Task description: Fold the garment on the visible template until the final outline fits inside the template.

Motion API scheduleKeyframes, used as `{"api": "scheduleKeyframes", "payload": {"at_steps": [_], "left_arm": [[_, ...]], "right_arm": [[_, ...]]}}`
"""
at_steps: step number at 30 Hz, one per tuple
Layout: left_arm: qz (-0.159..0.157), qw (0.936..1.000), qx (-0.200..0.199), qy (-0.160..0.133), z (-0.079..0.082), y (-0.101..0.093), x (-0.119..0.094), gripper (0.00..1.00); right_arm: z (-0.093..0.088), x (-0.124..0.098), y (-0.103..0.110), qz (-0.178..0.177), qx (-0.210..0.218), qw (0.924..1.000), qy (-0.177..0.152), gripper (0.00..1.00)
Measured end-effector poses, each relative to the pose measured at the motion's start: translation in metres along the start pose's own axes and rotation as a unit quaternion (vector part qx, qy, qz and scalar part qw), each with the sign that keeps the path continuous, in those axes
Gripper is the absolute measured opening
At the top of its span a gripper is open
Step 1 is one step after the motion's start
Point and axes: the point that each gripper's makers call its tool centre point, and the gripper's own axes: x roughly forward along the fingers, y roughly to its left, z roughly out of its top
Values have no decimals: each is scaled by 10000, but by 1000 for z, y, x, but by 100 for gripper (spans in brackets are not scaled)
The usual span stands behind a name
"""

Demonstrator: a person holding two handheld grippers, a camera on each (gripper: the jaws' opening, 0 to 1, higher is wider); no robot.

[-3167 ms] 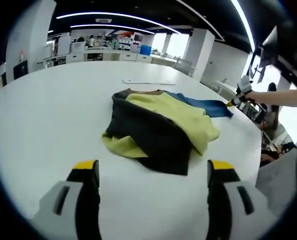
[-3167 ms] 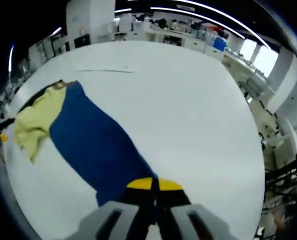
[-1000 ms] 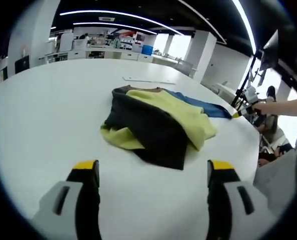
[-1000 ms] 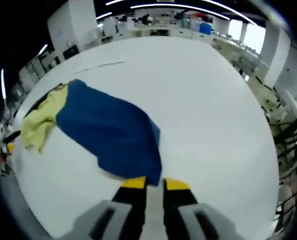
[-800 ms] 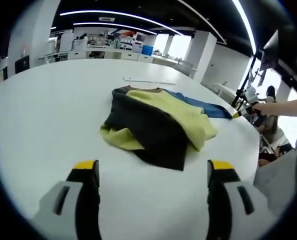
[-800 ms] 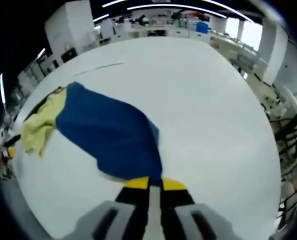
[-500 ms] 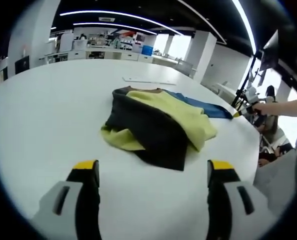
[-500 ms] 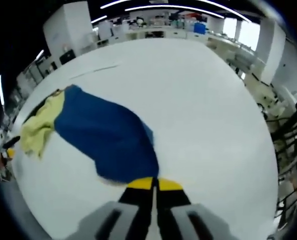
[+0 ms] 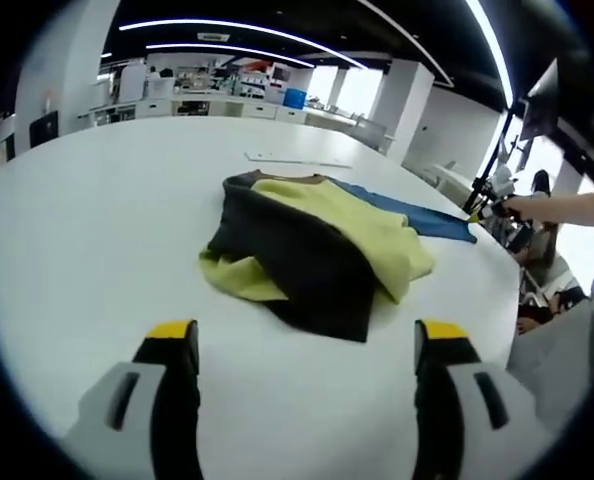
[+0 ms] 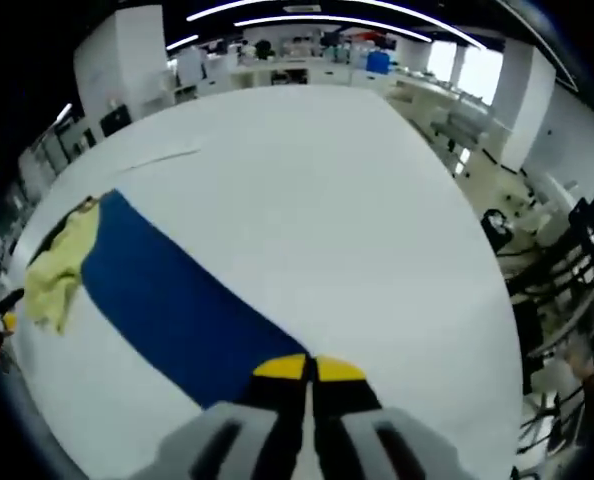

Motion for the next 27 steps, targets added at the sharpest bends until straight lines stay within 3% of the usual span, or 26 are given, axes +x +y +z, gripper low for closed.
{"api": "scheduleKeyframes", "payload": {"at_steps": [12, 18, 22, 27], "left_arm": [[31, 10000, -22, 0, -2, 1, -3, 86], [18, 10000, -29, -25, -1, 0, -3, 86], [-25, 10000, -13, -47, -1, -5, -4, 85], [-65, 9999, -20, -81, 1, -8, -4, 84]], "right_arm": [[-3, 3, 3, -21, -6, 10000, 39, 0], [4, -4, 7, 101, 58, 9998, -147, 9], [12, -7, 14, 239, -29, 9990, -369, 25], [26, -13, 35, 668, -504, 9937, -751, 48]]}}
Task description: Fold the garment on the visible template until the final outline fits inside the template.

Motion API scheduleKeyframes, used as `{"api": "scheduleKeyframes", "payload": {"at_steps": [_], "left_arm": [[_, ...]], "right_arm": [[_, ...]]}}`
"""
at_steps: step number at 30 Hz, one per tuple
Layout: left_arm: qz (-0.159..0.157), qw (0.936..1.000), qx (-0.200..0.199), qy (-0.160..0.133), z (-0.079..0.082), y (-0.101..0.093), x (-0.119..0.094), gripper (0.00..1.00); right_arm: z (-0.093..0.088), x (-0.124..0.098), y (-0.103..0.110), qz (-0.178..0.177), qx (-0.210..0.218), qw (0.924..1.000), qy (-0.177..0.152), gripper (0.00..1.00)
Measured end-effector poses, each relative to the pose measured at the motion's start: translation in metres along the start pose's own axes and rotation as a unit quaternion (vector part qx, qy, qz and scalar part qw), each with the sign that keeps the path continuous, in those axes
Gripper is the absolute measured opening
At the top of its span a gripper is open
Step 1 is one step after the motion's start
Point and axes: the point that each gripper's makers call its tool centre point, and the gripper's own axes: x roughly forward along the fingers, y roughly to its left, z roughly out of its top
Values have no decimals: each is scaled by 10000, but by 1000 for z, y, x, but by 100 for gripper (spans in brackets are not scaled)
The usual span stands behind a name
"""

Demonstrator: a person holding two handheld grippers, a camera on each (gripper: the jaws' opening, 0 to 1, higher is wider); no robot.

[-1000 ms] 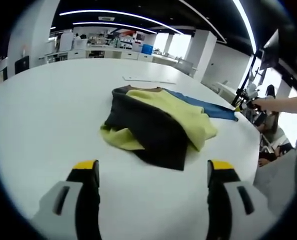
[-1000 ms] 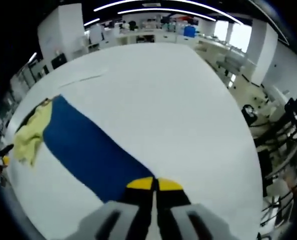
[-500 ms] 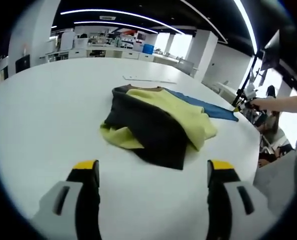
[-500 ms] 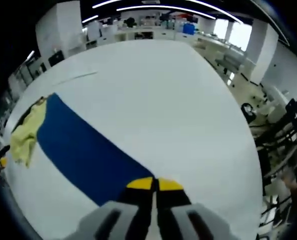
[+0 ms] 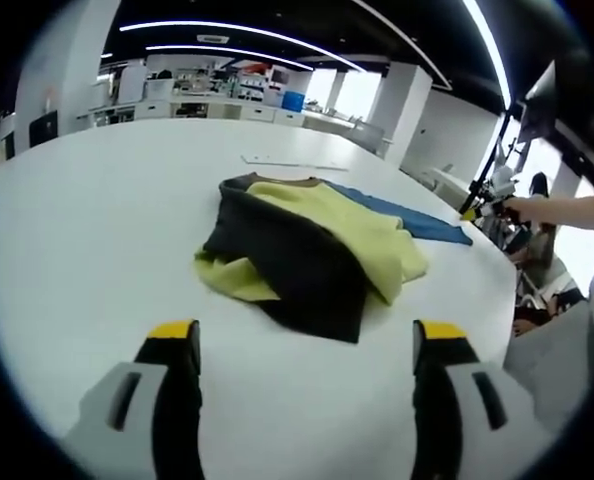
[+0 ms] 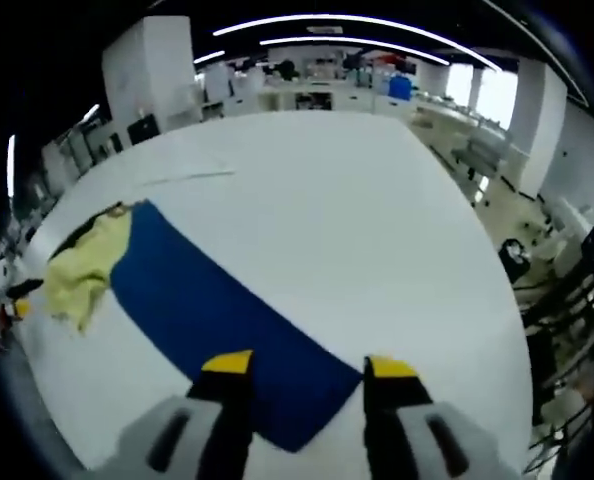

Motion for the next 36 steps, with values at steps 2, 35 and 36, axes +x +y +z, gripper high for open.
{"api": "scheduleKeyframes", "payload": {"at_steps": [2, 35, 36], "left_arm": [[-21, 10000, 36, 9, 0, -1, 0, 84], [235, 9761, 2160, 24, 16, -25, 18, 50], [239, 9732, 2288, 20, 16, -28, 20, 49]], "right_arm": [[3, -4, 17, 142, -221, 9996, -144, 60], [28, -49, 120, 1087, -938, 9835, -1097, 100], [28, -50, 119, 1075, -923, 9839, -1086, 100]]}}
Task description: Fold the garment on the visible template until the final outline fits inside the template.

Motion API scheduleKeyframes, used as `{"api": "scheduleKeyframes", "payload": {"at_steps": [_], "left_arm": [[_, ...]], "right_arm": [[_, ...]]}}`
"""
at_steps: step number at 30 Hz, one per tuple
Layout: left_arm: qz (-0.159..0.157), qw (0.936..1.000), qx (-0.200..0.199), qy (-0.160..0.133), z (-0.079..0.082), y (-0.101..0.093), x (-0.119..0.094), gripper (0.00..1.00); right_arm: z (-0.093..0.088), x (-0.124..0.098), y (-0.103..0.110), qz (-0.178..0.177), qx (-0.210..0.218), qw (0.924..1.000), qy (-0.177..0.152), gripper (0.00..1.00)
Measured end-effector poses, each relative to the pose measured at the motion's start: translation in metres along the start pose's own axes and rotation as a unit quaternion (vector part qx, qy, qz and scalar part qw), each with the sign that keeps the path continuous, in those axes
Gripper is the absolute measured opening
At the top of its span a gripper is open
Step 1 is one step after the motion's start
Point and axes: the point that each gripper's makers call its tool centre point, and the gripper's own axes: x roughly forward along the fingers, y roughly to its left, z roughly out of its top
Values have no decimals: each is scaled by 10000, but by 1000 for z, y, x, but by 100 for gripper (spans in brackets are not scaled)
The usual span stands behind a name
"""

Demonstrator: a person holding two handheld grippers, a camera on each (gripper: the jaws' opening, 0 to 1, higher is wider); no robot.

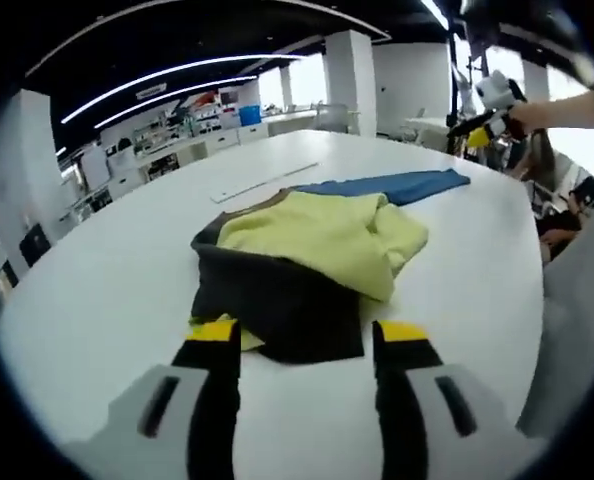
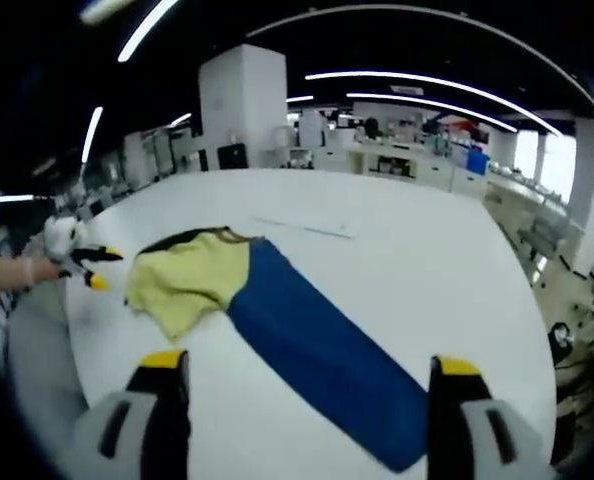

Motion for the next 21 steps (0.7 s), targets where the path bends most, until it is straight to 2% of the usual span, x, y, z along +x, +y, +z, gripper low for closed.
{"api": "scheduleKeyframes", "payload": {"at_steps": [1, 5, 9, 11, 13, 16, 21], "left_arm": [[-37, 9998, 184, 46, 0, -4, 3, 48], [-94, 9992, 386, 65, 1, -14, 12, 42], [-188, 9972, 662, 282, -11, -21, 22, 37], [-228, 9957, 822, 374, -10, -29, 25, 36], [-251, 9951, 870, 393, -16, -29, 30, 34], [-180, 9935, 1047, 417, -15, -30, 32, 28], [-103, 9923, 1123, 512, -17, -30, 38, 24]], "right_arm": [[0, -1, -1, -21, 2, 10000, 8, 100], [0, -5, -3, -37, 57, 10000, 1, 100], [0, -9, -3, -61, 80, 9999, -27, 100], [0, -11, -3, -63, 56, 10000, -32, 100], [-1, -12, -2, -24, 38, 10000, -18, 100], [-2, -15, 2, 31, 61, 10000, -35, 100], [-2, -15, 11, 121, 134, 9998, -89, 100]]}}
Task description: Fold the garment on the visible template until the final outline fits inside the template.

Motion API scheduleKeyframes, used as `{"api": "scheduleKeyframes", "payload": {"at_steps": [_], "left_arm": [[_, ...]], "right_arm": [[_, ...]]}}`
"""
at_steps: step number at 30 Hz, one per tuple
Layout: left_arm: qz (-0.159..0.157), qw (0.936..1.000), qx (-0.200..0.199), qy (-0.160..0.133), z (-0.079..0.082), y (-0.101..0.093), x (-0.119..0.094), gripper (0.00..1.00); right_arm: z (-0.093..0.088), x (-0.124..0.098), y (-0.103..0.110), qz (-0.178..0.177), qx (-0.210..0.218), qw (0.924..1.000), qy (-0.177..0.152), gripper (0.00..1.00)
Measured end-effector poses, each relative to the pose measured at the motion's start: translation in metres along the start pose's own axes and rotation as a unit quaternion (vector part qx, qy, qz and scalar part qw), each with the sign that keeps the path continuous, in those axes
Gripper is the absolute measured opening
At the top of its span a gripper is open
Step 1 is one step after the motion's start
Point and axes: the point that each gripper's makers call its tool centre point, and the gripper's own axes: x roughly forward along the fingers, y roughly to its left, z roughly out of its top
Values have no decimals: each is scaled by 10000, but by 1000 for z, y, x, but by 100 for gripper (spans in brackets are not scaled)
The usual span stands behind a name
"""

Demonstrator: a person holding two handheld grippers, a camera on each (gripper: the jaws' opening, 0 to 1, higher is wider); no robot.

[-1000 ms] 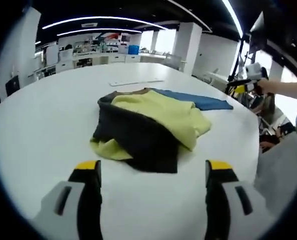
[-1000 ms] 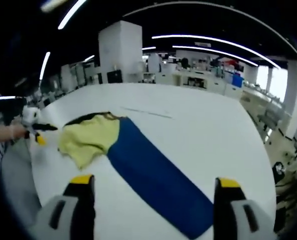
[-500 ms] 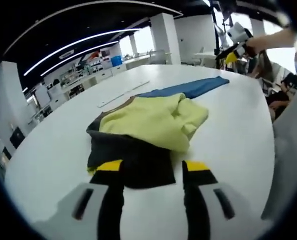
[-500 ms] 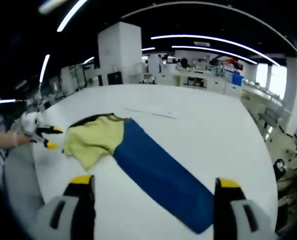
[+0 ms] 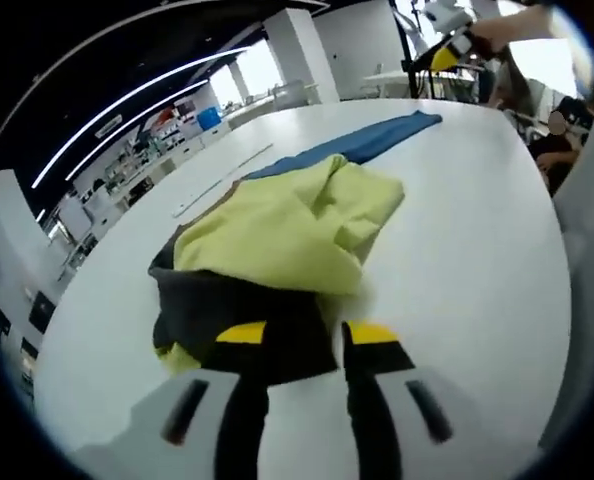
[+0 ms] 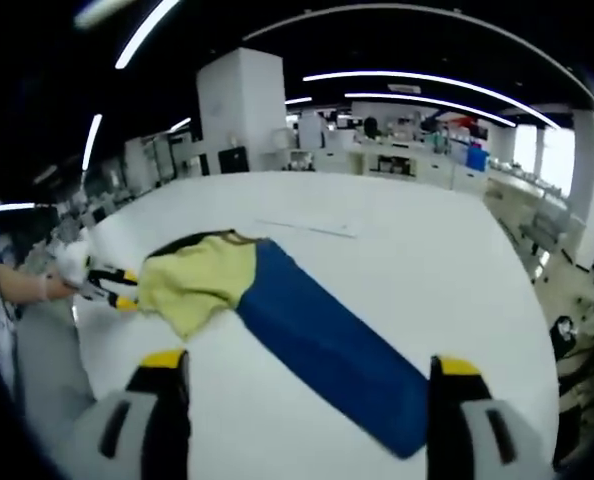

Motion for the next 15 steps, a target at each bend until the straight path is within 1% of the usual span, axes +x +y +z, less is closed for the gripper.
{"api": "scheduleKeyframes", "payload": {"at_steps": [1, 2, 3, 4, 5, 6, 8, 10, 11, 15], "left_arm": [[45, 10000, 41, 64, -5, 3, 2, 21], [64, 9999, 87, 80, -7, 3, 2, 19], [51, 9999, 75, 79, -4, 2, 2, 15], [18, 9999, -31, 158, -6, 1, 2, 12], [-10, 9996, -208, 189, -12, 2, 5, 10], [26, 9996, -247, 127, -11, 5, 5, 9], [126, 9994, -254, 219, -9, 6, 1, 7], [110, 9993, -273, 211, -9, 7, 1, 0], [59, 9989, -405, 237, -12, 6, 1, 0], [98, 9982, -577, 153, -10, 15, -9, 0]], "right_arm": [[0, 0, 4, 39, 33, 10000, -10, 100], [0, 0, 7, 69, 41, 10000, -21, 100], [-1, 0, 11, 94, 41, 9999, -29, 100], [-1, 0, 10, 105, 39, 9999, -27, 100], [-1, 0, 12, 129, 20, 9999, -17, 100], [-1, 0, 13, 129, -6, 9999, -14, 100], [-2, -1, 13, 138, -35, 9999, -5, 100], [-2, -1, 14, 148, -25, 9999, -1, 100], [-2, -1, 15, 160, -13, 9999, -10, 100], [-2, -1, 16, 176, 13, 9998, -32, 100]]}}
